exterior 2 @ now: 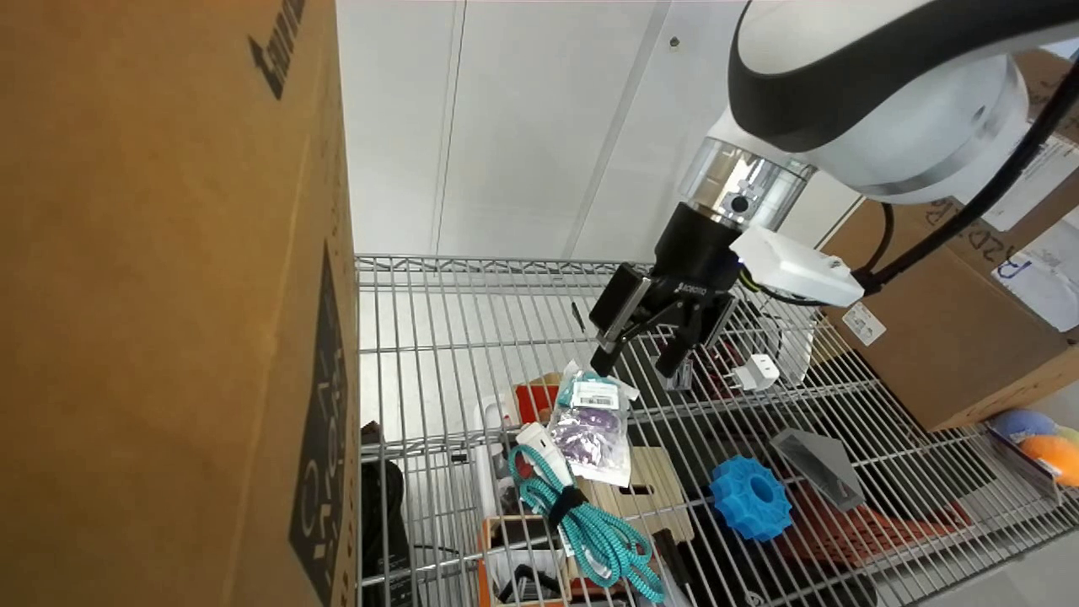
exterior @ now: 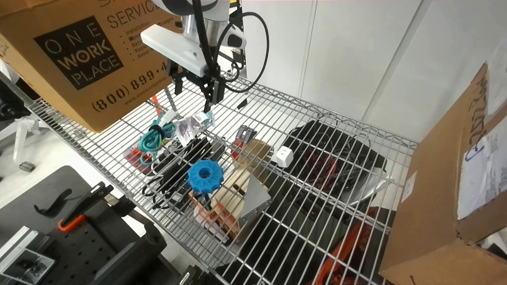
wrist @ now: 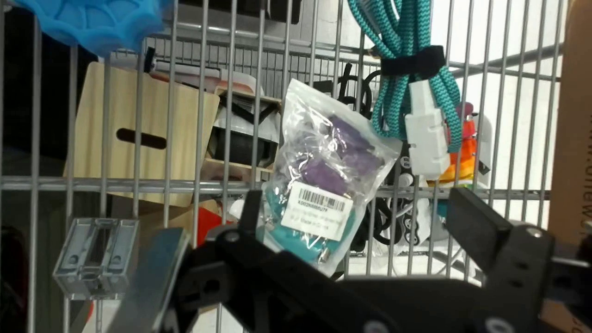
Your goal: Move the plastic to the right
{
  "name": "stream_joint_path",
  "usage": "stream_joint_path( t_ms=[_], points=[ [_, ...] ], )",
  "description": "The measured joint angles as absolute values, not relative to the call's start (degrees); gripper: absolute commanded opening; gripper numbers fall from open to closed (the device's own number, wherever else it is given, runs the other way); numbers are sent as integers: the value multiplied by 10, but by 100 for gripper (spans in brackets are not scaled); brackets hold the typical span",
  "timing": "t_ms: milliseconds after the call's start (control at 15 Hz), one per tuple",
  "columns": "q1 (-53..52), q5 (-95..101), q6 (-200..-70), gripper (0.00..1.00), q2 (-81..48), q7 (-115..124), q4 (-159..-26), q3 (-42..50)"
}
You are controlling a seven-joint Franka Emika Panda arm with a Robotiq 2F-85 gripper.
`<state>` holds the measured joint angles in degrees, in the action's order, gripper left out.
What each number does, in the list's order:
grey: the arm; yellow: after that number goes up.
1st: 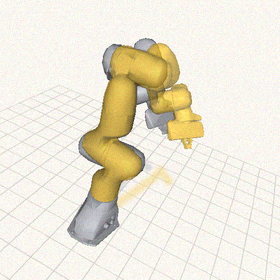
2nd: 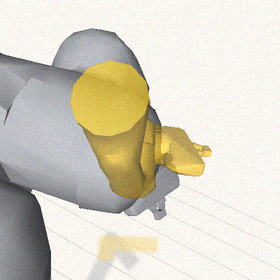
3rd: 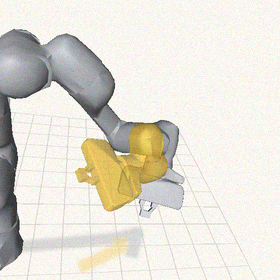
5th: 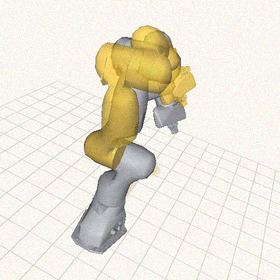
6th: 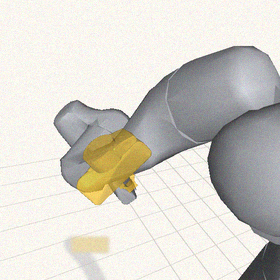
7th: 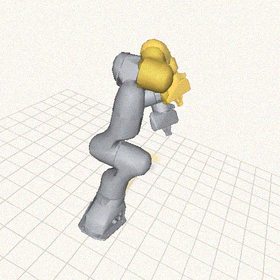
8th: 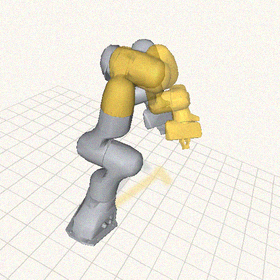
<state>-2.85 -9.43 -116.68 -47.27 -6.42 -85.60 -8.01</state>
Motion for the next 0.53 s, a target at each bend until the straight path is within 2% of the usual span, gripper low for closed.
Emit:
stream_joint_path(
  t_ms=[533],
  points=[
    [-34,-94,-1161,100,-478,-59,-848,-80]
  ],
)
